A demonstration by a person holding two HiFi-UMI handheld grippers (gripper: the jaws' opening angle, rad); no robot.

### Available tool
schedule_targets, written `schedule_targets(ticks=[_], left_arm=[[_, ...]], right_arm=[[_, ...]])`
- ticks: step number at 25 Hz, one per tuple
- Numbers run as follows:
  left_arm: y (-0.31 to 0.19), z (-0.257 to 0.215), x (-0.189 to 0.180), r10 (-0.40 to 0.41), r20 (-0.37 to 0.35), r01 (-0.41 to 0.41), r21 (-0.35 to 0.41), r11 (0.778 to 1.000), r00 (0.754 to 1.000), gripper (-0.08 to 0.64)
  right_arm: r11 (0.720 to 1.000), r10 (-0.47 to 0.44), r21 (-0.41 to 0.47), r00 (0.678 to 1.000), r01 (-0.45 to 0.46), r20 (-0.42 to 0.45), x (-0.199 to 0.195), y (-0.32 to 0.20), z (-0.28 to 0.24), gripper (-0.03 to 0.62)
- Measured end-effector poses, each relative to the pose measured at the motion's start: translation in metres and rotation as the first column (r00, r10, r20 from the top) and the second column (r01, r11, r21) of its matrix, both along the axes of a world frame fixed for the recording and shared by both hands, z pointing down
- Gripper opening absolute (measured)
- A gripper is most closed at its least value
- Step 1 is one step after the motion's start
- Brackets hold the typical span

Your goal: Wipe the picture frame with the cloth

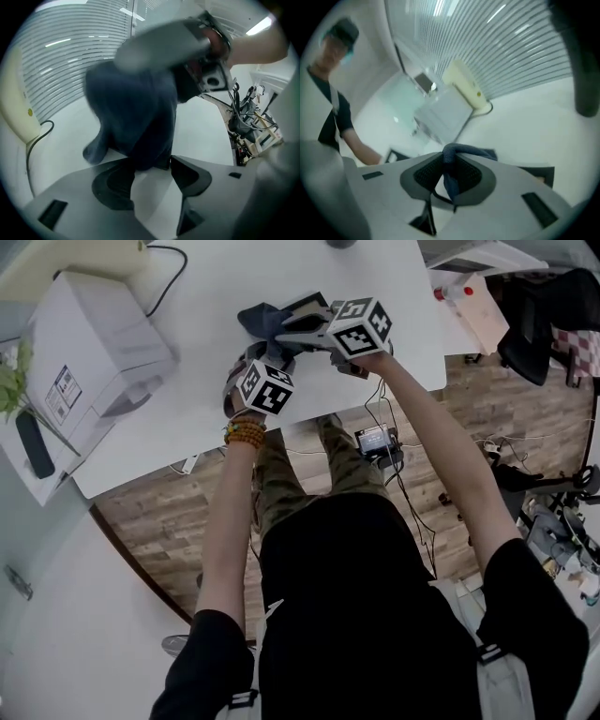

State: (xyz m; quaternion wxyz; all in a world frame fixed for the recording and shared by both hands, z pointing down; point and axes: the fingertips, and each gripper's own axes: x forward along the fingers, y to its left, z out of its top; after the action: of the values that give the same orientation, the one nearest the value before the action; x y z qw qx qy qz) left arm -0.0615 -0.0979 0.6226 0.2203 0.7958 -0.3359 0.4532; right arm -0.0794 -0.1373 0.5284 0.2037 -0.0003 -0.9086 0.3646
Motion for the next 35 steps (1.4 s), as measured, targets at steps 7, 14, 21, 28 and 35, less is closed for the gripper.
schedule_targets(ticks=[7,14,21,28,35], left_arm=[[0.001,0.002,-0.002,0.005,-0.006,-0.005,-0.006,1.000,1.000,0.249],[0.000,0.001,-0.003,0.005,-0.009,-0.005,0.000,1.000,1.000,0.247],[0.000,0.000,0.000,0.016,-0.016,-0.017,-0.009,1.000,1.000,0.244],[0.001,0.001,-0.004,0.035,-0.022,-0.035,0.020,0.999,0.999,0.241],[-0.001,0.000,-0.003,0.040,-0.017,-0.040,0.025,0.999,0.999,0.241]], right_arm=[[0.977,0.117,0.206,0.954,-0.060,-0.277,0.058,-0.047,0.023,0.121],[0.412,-0.339,0.496,0.634,0.764,-0.695,0.051,-0.017,0.071,0.318],[0.640,-0.361,0.402,0.718,0.655,-0.595,0.037,-0.020,0.067,0.110],[0.829,0.004,0.417,0.741,0.373,-0.671,0.082,-0.089,0.083,0.101],[0.819,-0.041,0.387,0.715,0.424,-0.698,0.025,-0.053,0.082,0.095]])
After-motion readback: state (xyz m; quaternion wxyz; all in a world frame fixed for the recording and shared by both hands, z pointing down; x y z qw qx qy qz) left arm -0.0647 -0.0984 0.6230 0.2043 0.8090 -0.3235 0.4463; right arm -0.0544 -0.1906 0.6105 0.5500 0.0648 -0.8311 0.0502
